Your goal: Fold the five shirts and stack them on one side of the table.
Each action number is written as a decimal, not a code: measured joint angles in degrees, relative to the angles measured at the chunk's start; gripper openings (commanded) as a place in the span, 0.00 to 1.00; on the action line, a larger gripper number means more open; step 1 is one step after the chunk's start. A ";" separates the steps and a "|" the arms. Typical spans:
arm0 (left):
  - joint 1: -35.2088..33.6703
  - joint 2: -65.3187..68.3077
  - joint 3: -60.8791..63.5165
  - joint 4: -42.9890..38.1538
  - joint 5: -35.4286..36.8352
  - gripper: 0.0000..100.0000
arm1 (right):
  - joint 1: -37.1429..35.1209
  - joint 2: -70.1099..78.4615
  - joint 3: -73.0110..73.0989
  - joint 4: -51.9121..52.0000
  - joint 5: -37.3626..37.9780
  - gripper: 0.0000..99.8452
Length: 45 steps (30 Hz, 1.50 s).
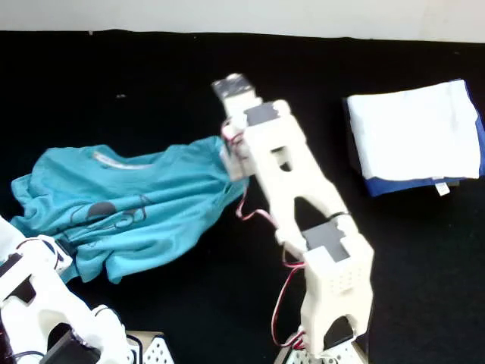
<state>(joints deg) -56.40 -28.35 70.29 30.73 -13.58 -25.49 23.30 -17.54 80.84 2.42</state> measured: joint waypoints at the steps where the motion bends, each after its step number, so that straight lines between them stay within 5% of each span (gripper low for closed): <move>1: 0.09 0.00 0.00 0.00 0.00 0.21 | 0.70 0.00 -1.05 0.62 0.00 0.01; 5: 0.18 0.09 0.00 -0.18 0.00 0.21 | 1.67 0.00 -2.73 1.85 0.00 0.03; 11: 0.09 0.18 0.00 -0.18 0.09 0.21 | 2.55 0.00 -3.69 4.13 0.09 0.23; 14: 0.09 0.35 -1.49 1.67 0.09 0.21 | 2.64 -0.18 -5.54 8.09 0.09 0.22; 27: 25.23 0.53 -29.01 47.30 -0.09 0.22 | -5.36 -7.56 0.26 7.65 0.09 0.22; 45: 28.13 0.53 -25.85 48.53 -9.58 0.21 | -10.20 -0.35 4.84 -4.66 0.09 0.22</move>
<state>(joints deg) -28.26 -27.82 44.44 79.25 -23.16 -35.69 22.95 -12.70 76.18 2.51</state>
